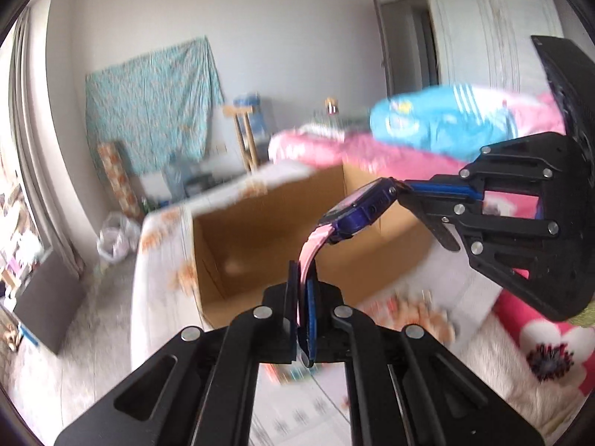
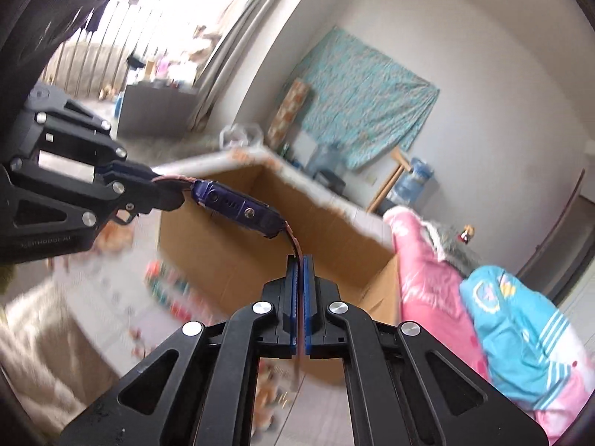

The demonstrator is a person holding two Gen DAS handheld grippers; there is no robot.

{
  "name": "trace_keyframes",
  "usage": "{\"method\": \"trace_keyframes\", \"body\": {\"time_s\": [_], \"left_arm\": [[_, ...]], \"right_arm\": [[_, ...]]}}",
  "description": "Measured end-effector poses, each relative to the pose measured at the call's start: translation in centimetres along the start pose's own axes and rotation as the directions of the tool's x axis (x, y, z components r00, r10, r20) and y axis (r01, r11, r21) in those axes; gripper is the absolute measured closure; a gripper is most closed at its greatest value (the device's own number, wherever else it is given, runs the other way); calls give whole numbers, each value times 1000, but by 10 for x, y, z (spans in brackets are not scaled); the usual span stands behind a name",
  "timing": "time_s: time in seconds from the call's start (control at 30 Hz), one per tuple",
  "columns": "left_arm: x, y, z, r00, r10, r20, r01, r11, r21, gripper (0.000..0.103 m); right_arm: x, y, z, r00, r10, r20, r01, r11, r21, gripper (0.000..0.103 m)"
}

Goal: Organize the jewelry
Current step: 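Lift the watch with the right gripper while the left gripper pinches its strap, then lower the watch into the cardboard box and open both grippers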

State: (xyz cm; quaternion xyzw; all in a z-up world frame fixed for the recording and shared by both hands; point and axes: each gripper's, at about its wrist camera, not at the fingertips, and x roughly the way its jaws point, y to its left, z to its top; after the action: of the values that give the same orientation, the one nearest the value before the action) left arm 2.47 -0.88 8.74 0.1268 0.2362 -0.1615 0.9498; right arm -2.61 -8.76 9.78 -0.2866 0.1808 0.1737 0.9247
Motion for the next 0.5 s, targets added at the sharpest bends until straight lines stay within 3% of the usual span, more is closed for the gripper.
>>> {"method": "trace_keyframes", "body": {"time_s": [0.13,0.2,0.27,0.37,0.43,0.5], "left_arm": [[29,27,35,998,-11,-59,11,1000,1,100],[62,42,46,987,-49,-155,43,998,-37,99],[96,62,49,960,-96,-262,77,994,-82,99],[158,80,45,887,-171,-429,119,982,-145,100],[195,89,36,818,-220,-531,135,972,-194,100],[221,97,33,773,-226,-592,132,971,-199,99]], "right_arm": [[38,-32,38,989,136,-64,-130,988,86,102],[79,-51,48,954,248,-168,-223,963,151,102],[119,-60,48,896,343,-283,-290,933,213,102],[180,-56,42,809,425,-406,-333,900,280,102],[216,-52,34,743,466,-480,-353,883,310,102],[240,-45,25,682,498,-535,-371,867,334,102]]}}
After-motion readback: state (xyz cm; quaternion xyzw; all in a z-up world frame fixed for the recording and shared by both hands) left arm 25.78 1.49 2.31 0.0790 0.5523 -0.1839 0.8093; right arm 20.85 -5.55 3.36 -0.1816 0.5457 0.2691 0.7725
